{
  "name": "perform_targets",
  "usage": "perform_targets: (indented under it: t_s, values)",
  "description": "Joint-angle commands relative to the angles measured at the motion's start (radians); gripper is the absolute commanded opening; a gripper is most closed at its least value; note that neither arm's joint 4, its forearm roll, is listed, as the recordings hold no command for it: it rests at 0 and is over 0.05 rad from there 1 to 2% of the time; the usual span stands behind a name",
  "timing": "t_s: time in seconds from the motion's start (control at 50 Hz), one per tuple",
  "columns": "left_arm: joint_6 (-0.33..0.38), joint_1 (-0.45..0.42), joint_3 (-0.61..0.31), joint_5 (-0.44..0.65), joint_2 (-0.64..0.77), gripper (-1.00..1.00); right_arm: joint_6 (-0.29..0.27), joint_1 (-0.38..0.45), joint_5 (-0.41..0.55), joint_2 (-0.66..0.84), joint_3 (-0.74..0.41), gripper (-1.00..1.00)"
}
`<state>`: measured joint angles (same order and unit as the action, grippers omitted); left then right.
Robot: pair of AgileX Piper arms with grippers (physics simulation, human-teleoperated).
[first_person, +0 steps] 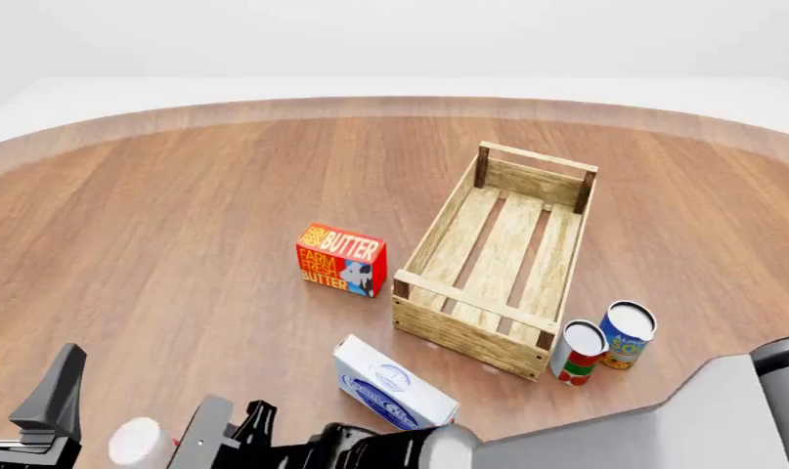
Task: Pick up the ketchup, and put it in the wooden tray.
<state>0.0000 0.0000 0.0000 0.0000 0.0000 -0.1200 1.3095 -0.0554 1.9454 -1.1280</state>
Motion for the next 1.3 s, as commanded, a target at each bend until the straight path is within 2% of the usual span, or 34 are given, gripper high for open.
perform_targets:
  t_s: [0.02,0.18,0.22,0.44,0.56,0.78,0.86,0.9,1.02,1.06,1.26,1.3]
  values:
    - [0.000,0.000,0.000,0.000,0.000,1.00,0.012,-0.055,0.013,-0.067,0.037,-1.00]
    - [0.000,0.000,0.000,0.000,0.000,1.00,0.006,-0.105,0.116,-0.150,-0.002,-1.00]
    - [0.000,0.000,0.000,0.000,0.000,1.00,-0.017,-0.134,0.147,-0.165,-0.020,-1.00]
    - [0.000,0.000,0.000,0.000,0.000,1.00,-0.063,-0.231,0.312,-0.232,-0.118,-1.00]
    - [0.000,0.000,0.000,0.000,0.000,1.00,-0.052,-0.251,0.370,-0.253,-0.157,-1.00]
    - [0.000,0.000,0.000,0.000,0.000,1.00,-0.072,-0.393,0.475,-0.309,-0.246,-1.00]
    - [0.000,0.000,0.000,0.000,0.000,1.00,-0.074,-0.448,0.506,-0.327,-0.273,-1.00]
    - [0.000,0.000,0.000,0.000,0.000,1.00,-0.056,-0.467,0.522,-0.332,-0.288,-1.00]
    - [0.000,0.000,0.000,0.000,0.000,1.00,-0.077,-0.579,0.548,-0.345,-0.305,-1.00]
    - [0.000,0.000,0.000,0.000,0.000,1.00,-0.076,-0.594,0.549,-0.346,-0.308,-1.00]
    - [0.000,0.000,0.000,0.000,0.000,1.00,-0.118,-0.773,0.524,-0.326,-0.292,-1.00]
    - [0.000,0.000,0.000,0.000,0.000,1.00,-0.117,-0.783,0.519,-0.319,-0.289,-1.00]
